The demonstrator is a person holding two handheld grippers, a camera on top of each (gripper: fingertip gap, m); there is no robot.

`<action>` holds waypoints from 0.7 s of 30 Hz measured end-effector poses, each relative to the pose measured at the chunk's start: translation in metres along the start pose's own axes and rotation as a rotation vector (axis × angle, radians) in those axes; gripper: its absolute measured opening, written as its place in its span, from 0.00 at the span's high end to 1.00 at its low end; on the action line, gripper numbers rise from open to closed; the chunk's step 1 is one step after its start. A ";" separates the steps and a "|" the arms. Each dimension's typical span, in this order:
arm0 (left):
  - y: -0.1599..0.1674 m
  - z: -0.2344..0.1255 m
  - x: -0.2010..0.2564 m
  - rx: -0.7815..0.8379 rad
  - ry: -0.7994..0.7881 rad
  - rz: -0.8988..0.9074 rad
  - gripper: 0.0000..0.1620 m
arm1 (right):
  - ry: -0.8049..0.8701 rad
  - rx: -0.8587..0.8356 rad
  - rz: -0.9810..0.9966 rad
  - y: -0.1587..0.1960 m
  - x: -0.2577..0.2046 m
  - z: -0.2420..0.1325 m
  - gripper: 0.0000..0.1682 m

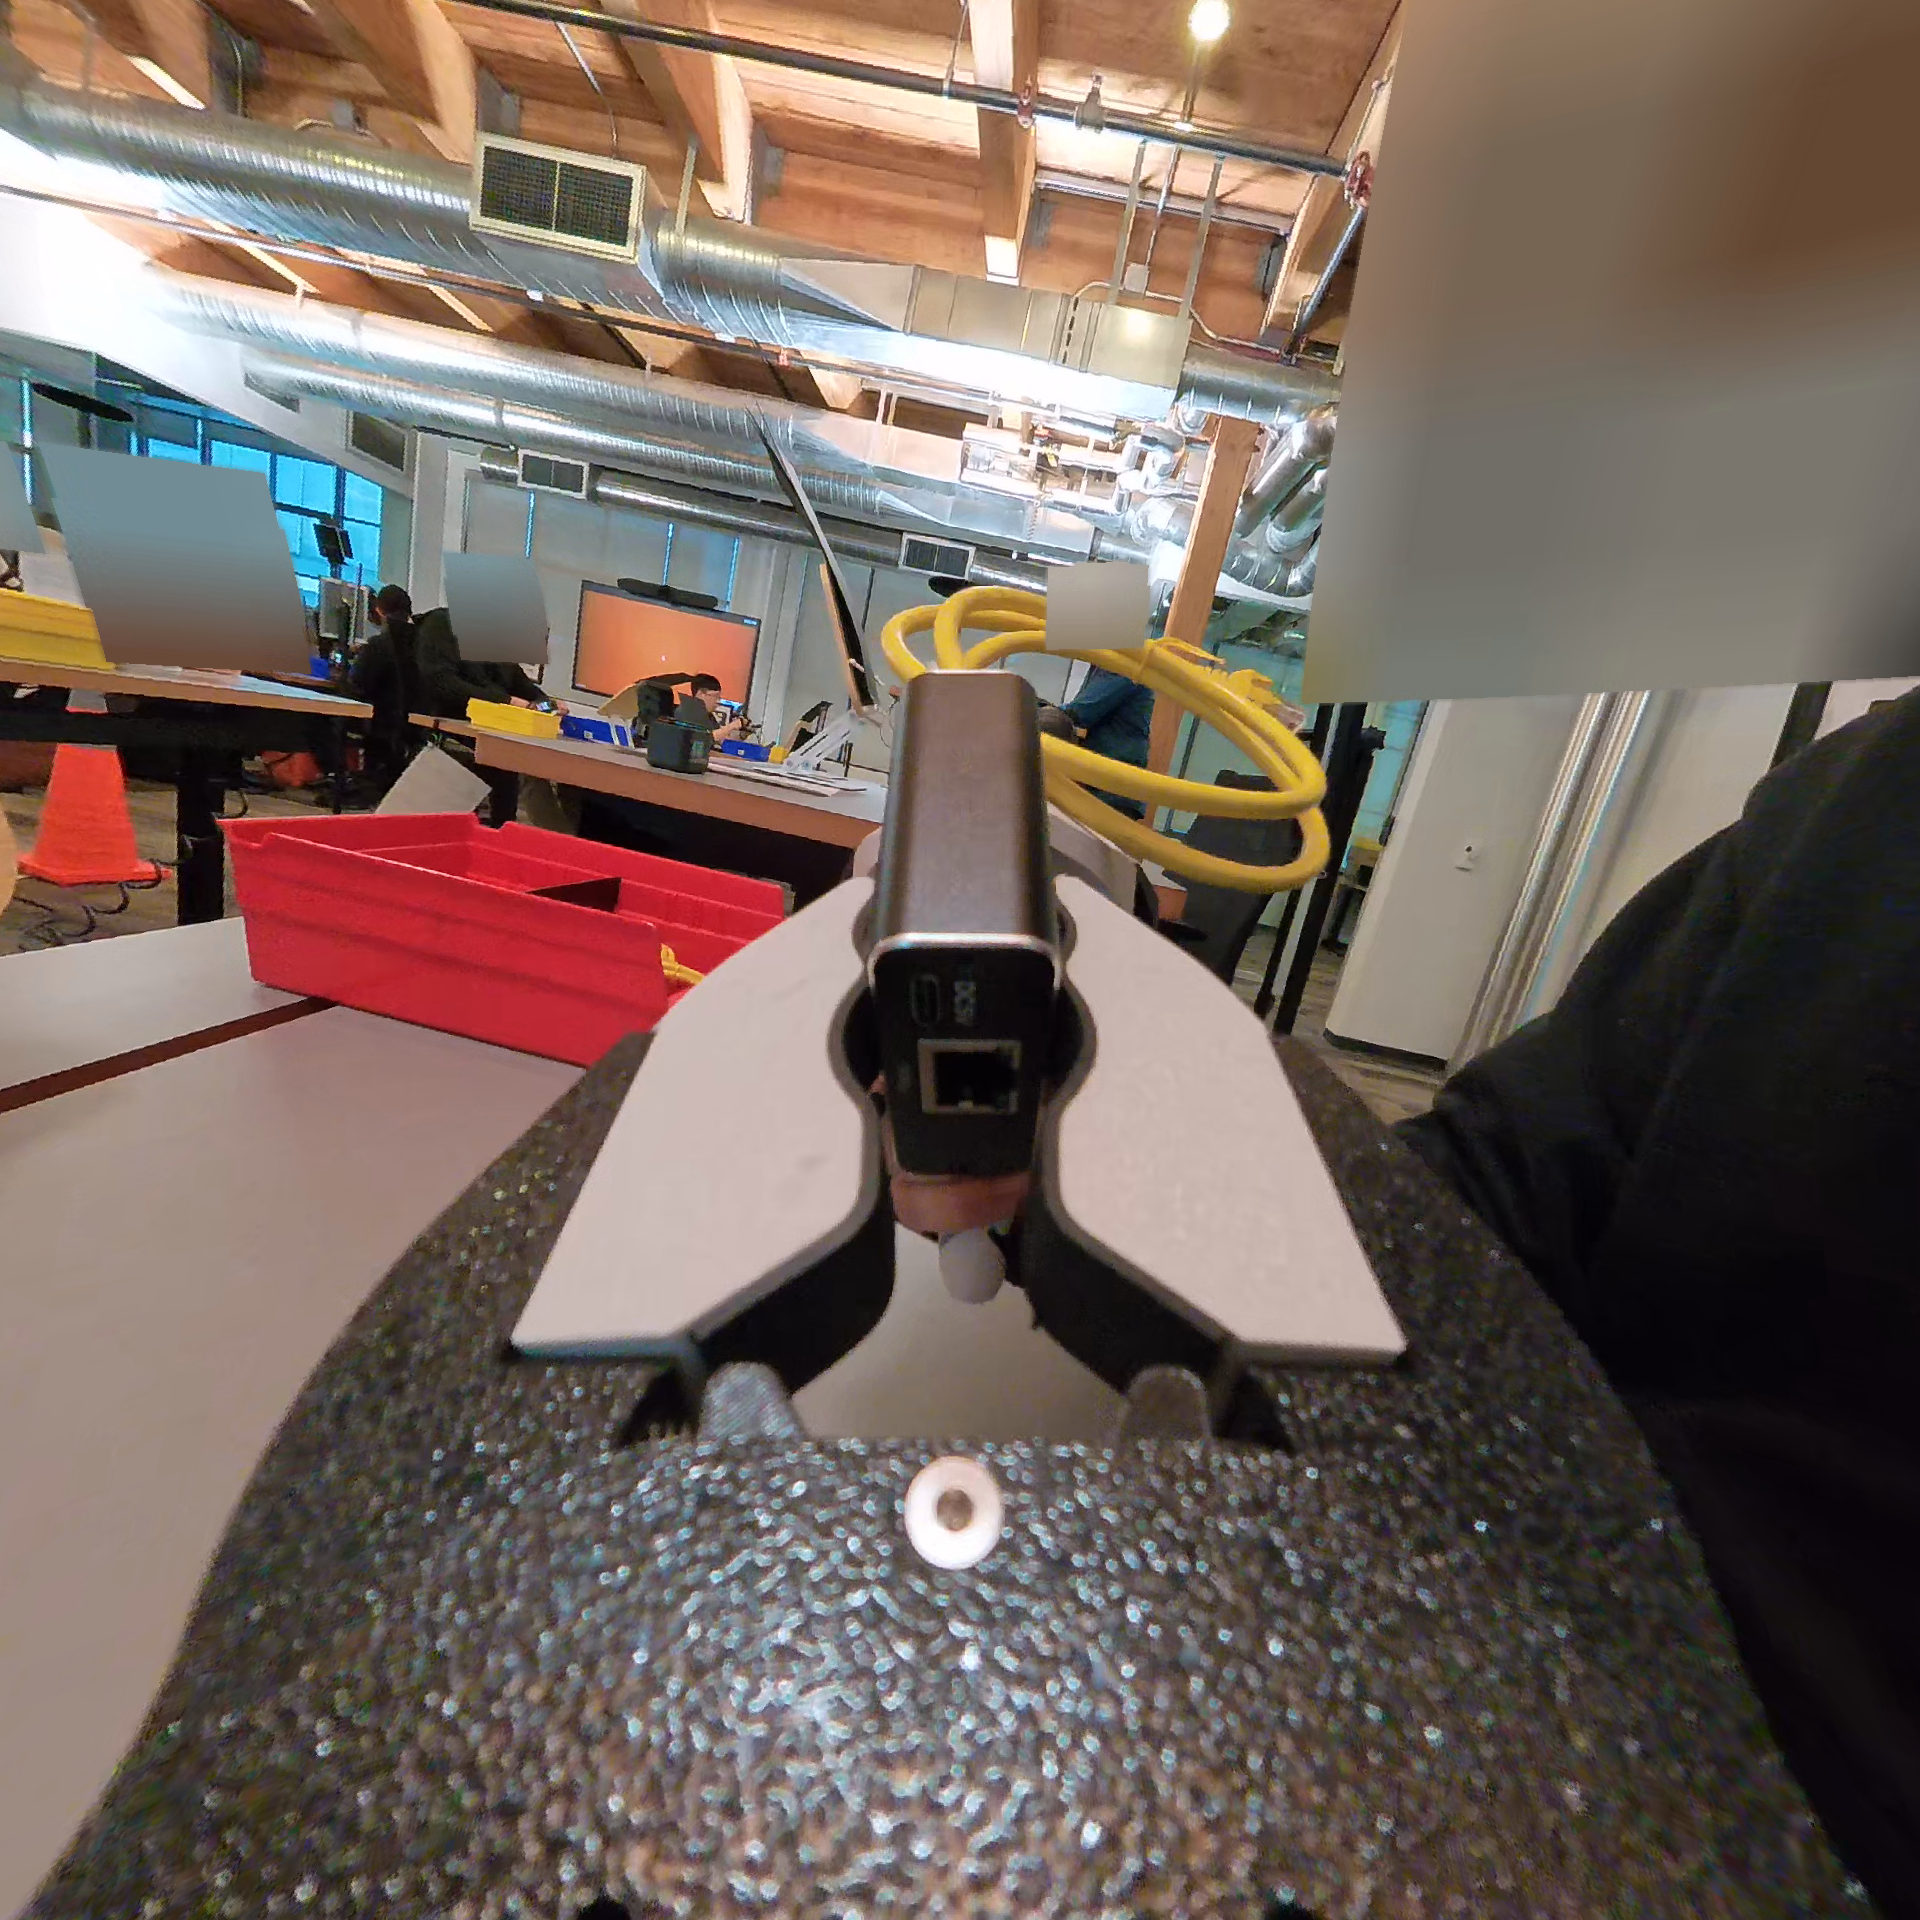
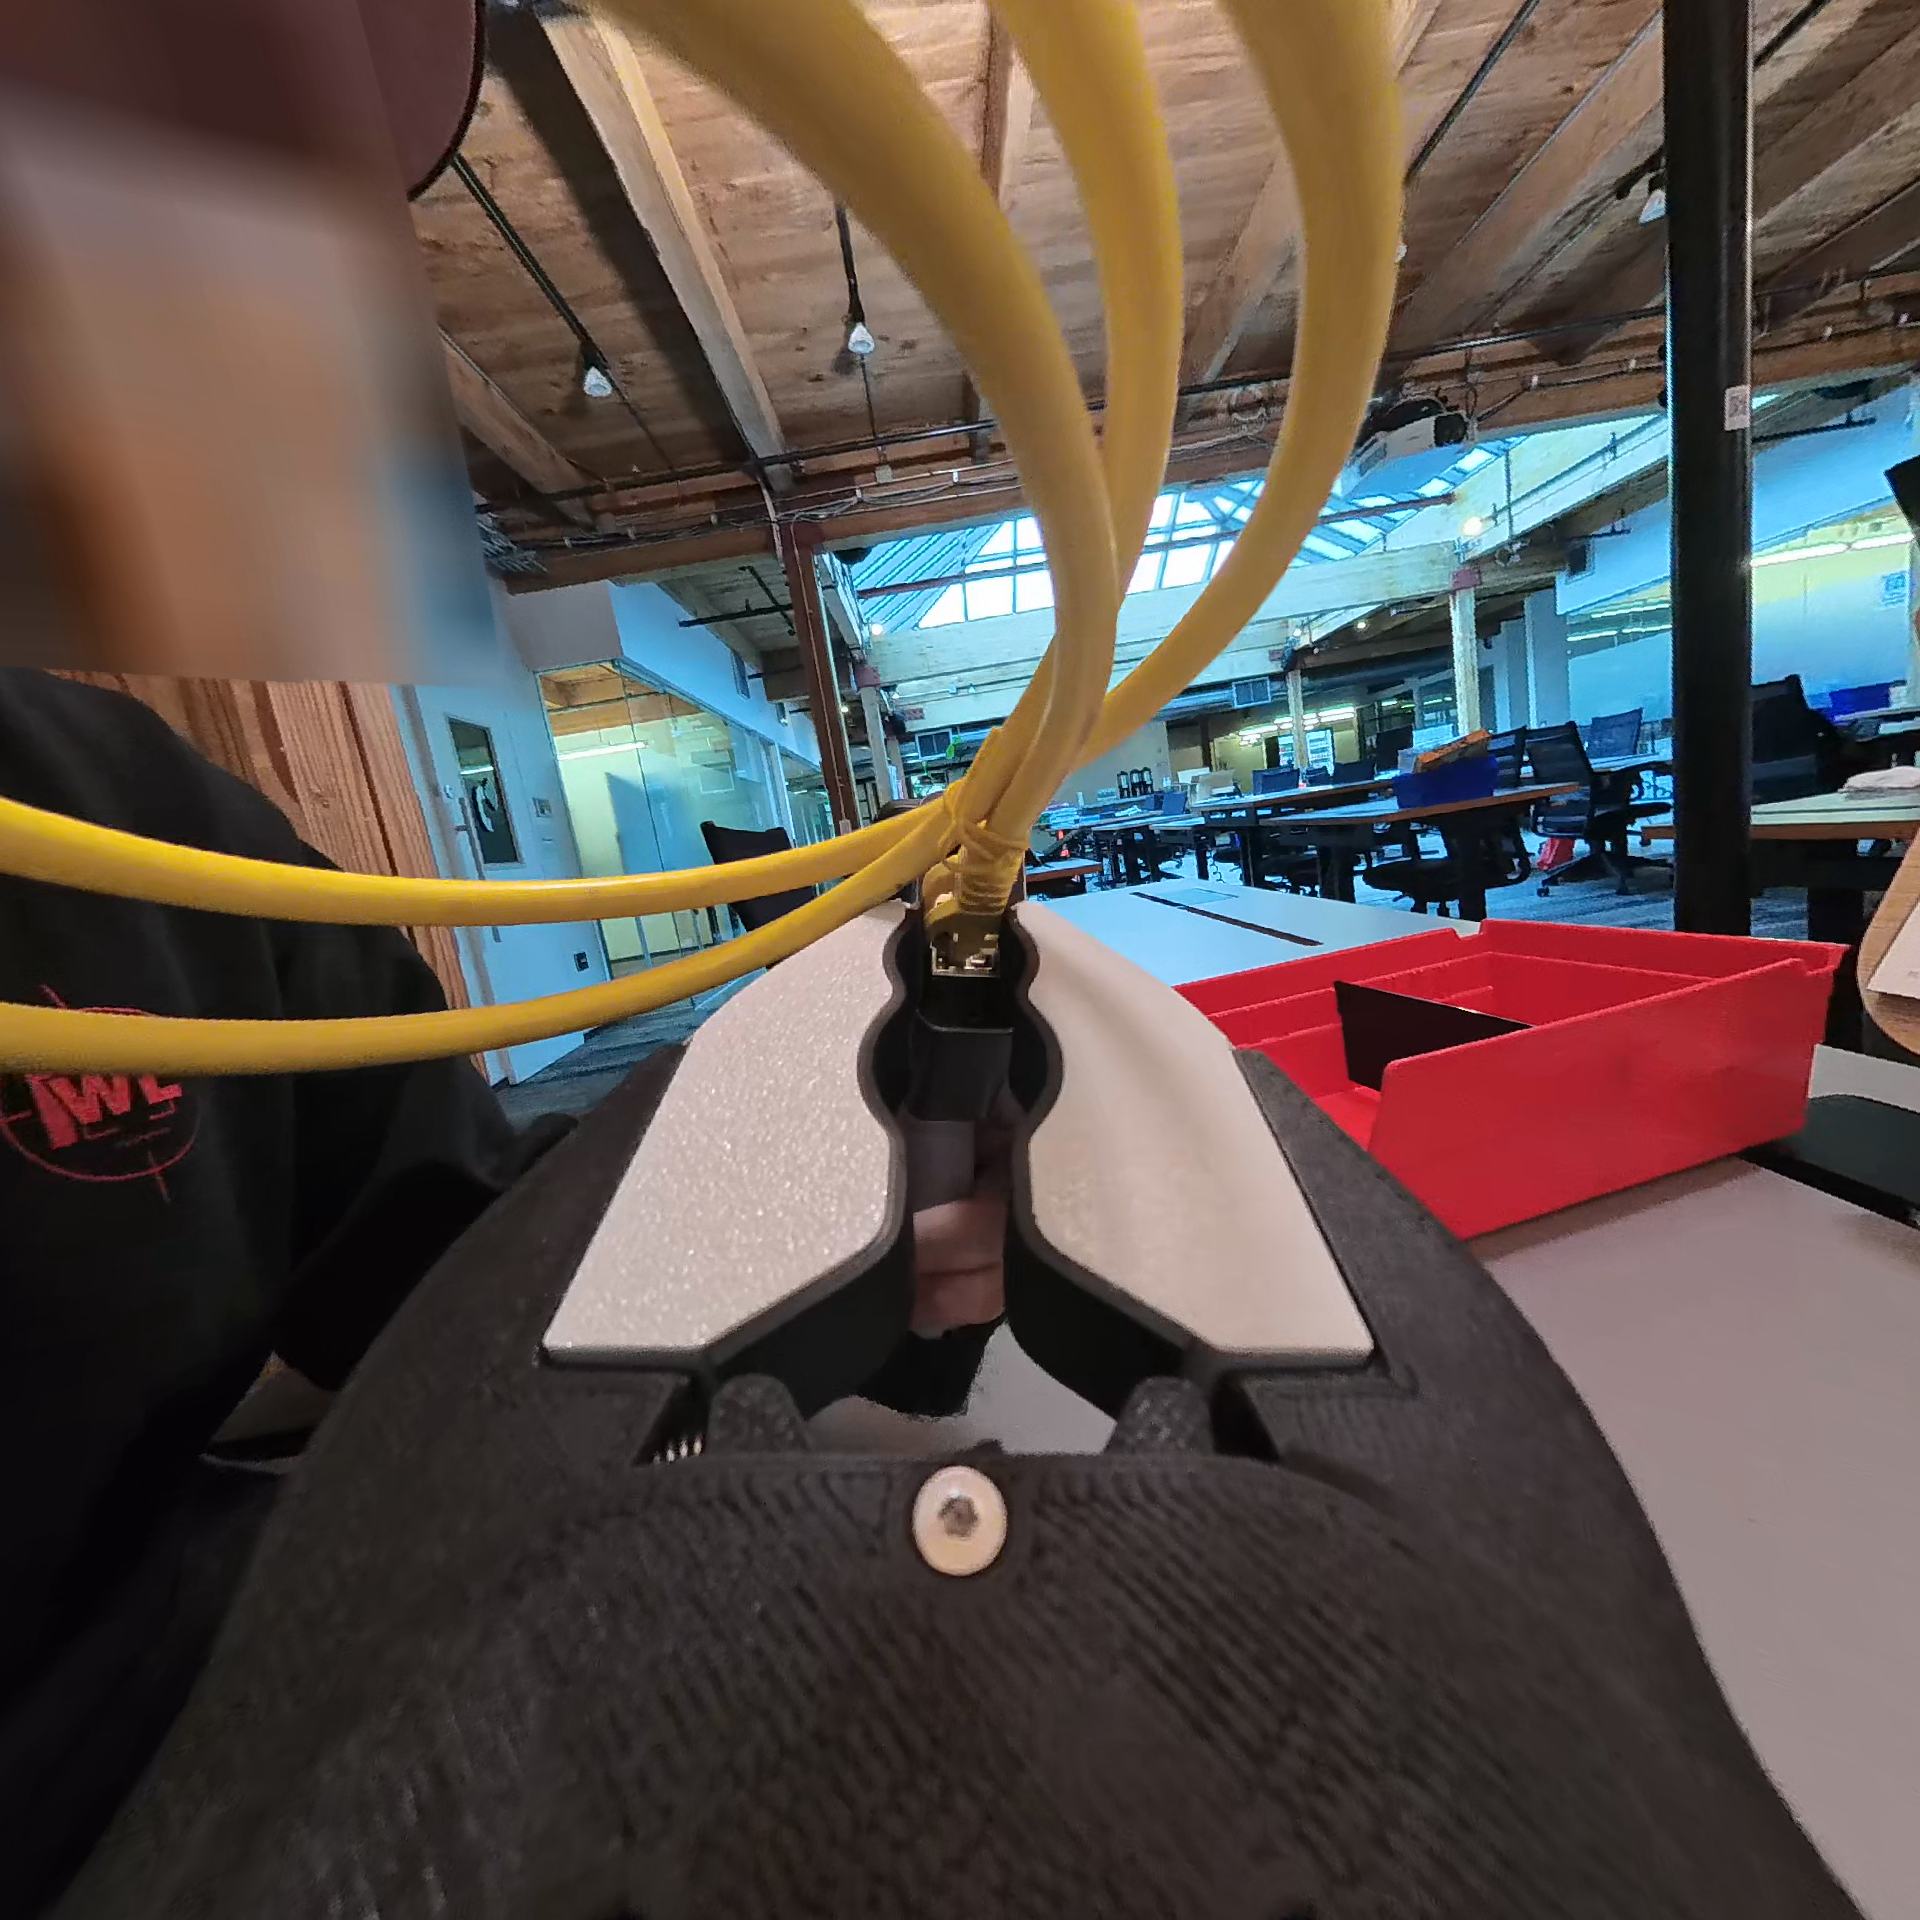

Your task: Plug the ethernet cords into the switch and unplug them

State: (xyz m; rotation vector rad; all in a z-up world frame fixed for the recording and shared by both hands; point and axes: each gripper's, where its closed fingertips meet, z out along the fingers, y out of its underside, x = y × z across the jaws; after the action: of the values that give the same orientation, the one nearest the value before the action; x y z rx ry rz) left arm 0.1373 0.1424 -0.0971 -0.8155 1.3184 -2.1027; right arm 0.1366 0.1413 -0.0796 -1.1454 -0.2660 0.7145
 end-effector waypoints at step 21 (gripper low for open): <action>-0.002 0.000 0.003 -0.015 -0.008 0.080 0.84 | 0.004 -0.029 -0.086 0.002 -0.003 0.001 0.91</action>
State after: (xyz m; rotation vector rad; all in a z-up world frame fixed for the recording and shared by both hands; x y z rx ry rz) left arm 0.1346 0.1409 -0.0948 -0.7643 1.3411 -2.0283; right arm 0.1328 0.1401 -0.0806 -1.1559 -0.3208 0.6339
